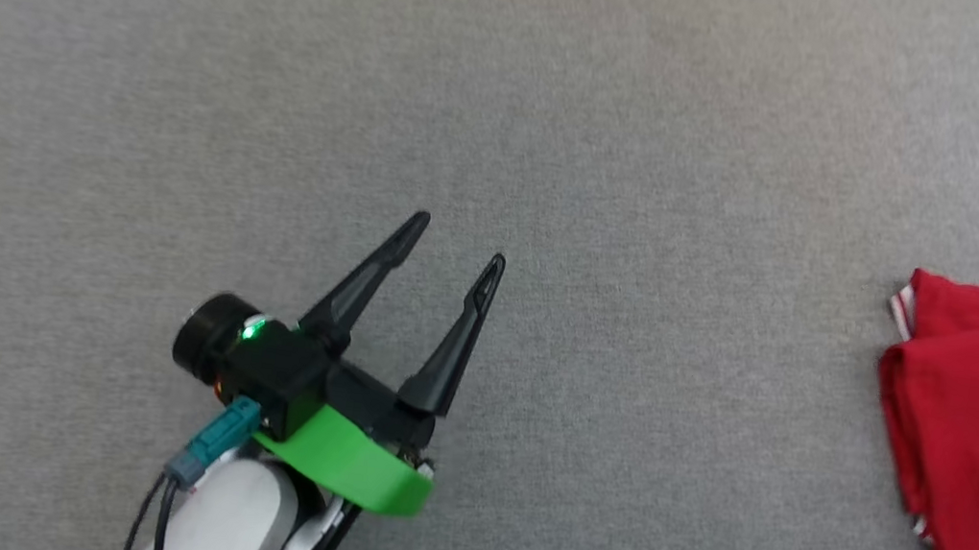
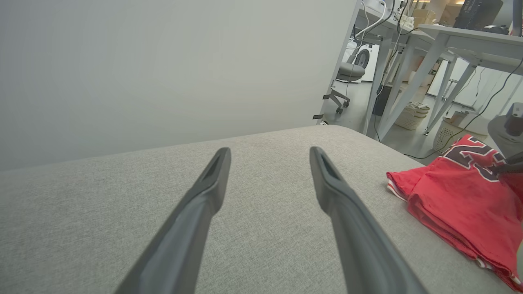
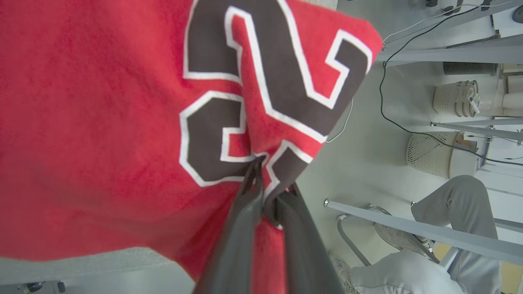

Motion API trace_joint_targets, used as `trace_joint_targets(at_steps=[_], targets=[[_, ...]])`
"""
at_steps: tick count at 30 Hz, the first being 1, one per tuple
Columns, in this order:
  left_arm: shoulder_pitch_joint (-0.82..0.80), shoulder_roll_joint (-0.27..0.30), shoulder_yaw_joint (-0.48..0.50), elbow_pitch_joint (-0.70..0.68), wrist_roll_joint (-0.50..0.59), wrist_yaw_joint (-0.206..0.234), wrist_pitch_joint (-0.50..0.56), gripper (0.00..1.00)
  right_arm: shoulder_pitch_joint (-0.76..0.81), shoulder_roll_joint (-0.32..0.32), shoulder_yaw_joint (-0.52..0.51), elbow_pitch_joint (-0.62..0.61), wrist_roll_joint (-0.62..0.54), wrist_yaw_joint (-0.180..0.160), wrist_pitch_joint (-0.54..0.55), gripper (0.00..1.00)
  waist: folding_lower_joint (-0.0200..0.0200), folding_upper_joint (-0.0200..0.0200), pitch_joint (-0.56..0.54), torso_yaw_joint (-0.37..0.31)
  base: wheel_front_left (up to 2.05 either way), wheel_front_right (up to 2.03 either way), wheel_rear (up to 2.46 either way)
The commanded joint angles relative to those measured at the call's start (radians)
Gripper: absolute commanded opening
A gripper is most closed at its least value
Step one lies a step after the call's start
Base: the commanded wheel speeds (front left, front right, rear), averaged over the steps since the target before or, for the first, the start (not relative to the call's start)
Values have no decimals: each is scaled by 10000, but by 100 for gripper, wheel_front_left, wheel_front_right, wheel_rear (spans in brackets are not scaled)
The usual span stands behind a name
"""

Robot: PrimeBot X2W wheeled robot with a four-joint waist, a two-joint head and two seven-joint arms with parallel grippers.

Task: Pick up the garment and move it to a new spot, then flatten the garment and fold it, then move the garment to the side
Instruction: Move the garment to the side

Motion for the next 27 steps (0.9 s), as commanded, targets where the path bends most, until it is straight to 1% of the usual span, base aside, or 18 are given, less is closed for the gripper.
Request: trace_joint_targets(at_steps=[1,4,7,13,17,22,23,24,27], targets=[[-320,161,-2,-153,66,-29,-55,100,-374,82,-203,414,-132,-9,-399,0,0,-1,1382,-773,0,0,0],[-653,359,-40,-387,133,-29,-55,100,-854,388,-658,1367,-285,-9,-1130,0,0,-1,1875,-865,0,0,0],[-955,575,-119,-643,222,-29,-55,100,-1397,634,-1055,2287,-700,-9,-1927,0,0,-1,2362,-929,0,0,0],[-1292,841,-210,-1122,322,-29,-42,100,-2445,1021,-1992,3998,-1691,-9,-2988,0,0,-1,2970,-977,0,0,0],[-1369,940,-248,-1374,347,-27,14,100,-2940,1354,-2576,4755,-2358,-9,-3608,0,0,-1,3168,-939,0,0,0],[-1346,1043,-213,-1480,325,18,71,100,-3366,1777,-2990,5527,-2645,-9,-4070,0,0,-1,3210,-901,0,0,0],[-1334,1044,-217,-1461,309,26,69,100,-3427,1826,-3038,5643,-2747,-9,-4239,53,0,-1,3176,-881,0,0,0],[-1325,1038,-225,-1434,292,30,67,100,-3471,1869,-3097,5745,-2811,-9,-4366,100,0,-1,3129,-859,0,0,0],[-1291,986,-258,-1313,229,46,47,100,-3594,1999,-3216,6085,-3013,-9,-4624,100,0,-1,2907,-768,0,0,0]])
